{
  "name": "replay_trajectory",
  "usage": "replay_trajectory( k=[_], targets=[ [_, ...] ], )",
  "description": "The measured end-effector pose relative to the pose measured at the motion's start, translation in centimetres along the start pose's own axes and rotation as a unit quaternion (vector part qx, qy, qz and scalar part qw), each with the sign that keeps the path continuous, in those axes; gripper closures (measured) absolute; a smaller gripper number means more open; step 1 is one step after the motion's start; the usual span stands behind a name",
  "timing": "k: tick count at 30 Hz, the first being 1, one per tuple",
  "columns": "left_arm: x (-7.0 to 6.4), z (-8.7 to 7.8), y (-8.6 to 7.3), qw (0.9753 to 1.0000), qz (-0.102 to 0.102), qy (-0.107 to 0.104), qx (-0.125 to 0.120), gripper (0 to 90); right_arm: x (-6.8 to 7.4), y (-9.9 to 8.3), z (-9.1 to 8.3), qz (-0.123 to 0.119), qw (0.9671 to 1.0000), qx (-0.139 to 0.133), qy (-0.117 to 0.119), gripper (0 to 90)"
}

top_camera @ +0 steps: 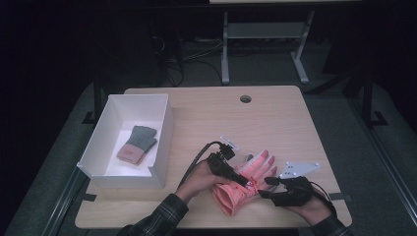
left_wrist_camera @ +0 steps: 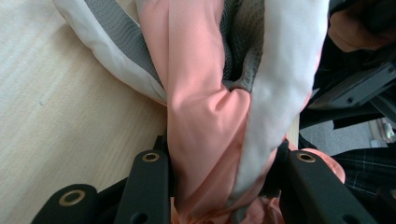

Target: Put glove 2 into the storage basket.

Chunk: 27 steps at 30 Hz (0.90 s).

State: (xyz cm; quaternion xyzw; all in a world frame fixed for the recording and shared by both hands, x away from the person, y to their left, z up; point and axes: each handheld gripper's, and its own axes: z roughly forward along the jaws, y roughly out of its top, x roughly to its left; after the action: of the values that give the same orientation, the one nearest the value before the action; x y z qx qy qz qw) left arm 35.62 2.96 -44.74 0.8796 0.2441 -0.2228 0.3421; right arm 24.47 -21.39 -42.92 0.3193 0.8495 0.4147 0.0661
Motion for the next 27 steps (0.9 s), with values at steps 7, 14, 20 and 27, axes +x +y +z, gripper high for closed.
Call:
replay_trajectory(
  k=[7, 14, 20, 27],
  targets=[
    [-0.2, -1.8, 0.3, 0.9995, 0.002, 0.021, -0.024, 63.9, -0.8, -0.4, -0.5, 0.007, 0.9997, 0.005, -0.024, 28.8],
    [-0.1, -3.9, 0.2, 0.9972, -0.012, 0.052, -0.053, 63.8, -1.5, -0.8, -0.7, 0.008, 0.9990, 0.004, -0.043, 24.0],
    [-0.3, -5.4, 0.3, 0.9954, -0.014, 0.068, -0.066, 63.6, -2.2, -1.2, -0.5, 0.024, 0.9972, 0.006, -0.070, 15.6],
    [-1.2, -7.5, 0.7, 0.9921, -0.022, 0.099, -0.073, 63.4, -2.7, -1.5, 0.0, 0.025, 0.9971, 0.014, -0.071, 13.4]
  ],
)
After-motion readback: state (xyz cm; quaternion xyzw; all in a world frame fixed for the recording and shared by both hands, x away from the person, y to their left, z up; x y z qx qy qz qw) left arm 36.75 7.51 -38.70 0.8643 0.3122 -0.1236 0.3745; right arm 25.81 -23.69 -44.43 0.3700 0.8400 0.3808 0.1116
